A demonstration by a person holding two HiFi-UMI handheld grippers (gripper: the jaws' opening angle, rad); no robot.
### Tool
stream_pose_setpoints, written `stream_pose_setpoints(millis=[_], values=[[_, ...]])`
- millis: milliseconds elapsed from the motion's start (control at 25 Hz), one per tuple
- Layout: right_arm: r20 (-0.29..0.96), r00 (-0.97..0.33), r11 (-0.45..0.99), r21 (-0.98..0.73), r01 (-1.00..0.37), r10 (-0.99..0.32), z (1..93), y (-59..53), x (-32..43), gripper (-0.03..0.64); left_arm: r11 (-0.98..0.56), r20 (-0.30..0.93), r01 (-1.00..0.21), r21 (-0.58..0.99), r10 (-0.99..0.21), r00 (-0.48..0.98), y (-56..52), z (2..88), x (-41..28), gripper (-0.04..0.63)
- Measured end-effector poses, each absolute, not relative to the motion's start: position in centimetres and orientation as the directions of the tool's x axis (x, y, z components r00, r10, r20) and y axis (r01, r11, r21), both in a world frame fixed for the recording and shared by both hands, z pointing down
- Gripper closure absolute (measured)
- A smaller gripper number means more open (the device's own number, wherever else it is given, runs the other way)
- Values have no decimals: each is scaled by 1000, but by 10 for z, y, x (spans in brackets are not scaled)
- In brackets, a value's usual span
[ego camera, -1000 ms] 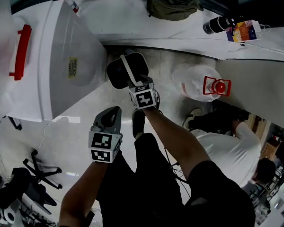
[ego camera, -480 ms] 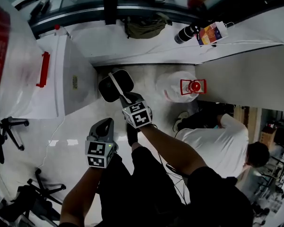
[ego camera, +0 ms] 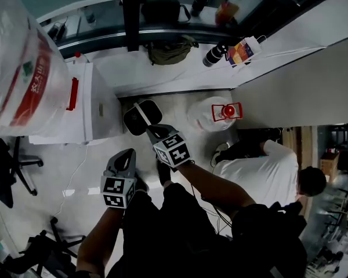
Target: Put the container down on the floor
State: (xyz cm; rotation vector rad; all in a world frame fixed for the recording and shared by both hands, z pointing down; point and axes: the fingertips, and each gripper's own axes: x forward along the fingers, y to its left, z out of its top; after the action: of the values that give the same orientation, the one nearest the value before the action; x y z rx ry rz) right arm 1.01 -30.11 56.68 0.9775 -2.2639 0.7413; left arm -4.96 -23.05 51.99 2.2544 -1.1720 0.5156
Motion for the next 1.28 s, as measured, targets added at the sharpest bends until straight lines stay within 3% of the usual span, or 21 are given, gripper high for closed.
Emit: stream_pose_setpoints(millis=[640, 1280], values=[[536, -618, 584, -260, -769, -575, 431, -288, 35, 603, -500, 459, -841, 205, -710, 534, -229, 422, -58, 584], [360, -618, 555, -272, -786, -699, 337, -285, 61, 607, -472, 359, -849, 236, -770, 528, -228, 350, -57, 584]])
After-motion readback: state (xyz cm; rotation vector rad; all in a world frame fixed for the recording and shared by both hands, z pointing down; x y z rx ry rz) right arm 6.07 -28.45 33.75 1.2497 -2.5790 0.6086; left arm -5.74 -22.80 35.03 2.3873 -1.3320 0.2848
